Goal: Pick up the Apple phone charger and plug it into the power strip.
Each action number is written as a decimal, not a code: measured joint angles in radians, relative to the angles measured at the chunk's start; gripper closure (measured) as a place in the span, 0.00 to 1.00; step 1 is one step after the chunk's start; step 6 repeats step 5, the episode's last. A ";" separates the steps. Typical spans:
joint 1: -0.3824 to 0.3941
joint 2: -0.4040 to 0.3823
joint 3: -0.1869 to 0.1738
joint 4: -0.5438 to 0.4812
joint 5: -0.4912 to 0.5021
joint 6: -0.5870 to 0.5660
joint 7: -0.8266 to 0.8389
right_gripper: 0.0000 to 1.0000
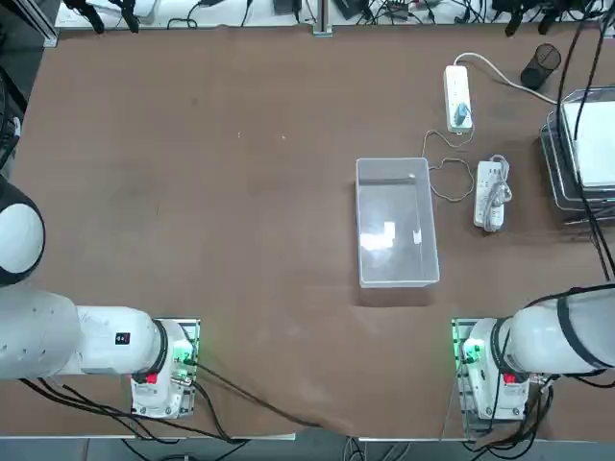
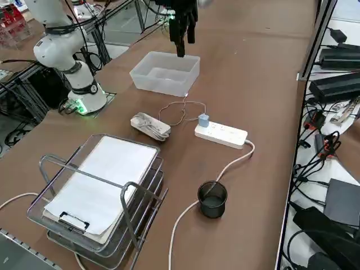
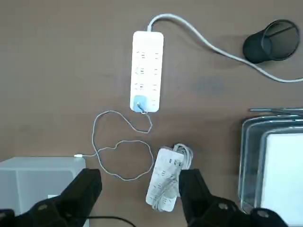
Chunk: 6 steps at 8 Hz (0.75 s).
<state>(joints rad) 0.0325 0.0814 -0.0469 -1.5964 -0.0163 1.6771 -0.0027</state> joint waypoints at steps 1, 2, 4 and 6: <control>-0.010 -0.026 0.000 0.002 0.000 -0.021 -0.005 0.00; -0.017 -0.058 0.000 -0.003 0.001 -0.041 -0.009 0.00; -0.020 -0.115 0.000 -0.026 0.004 -0.081 -0.011 0.00; -0.020 -0.126 0.000 -0.032 0.011 -0.094 -0.013 0.00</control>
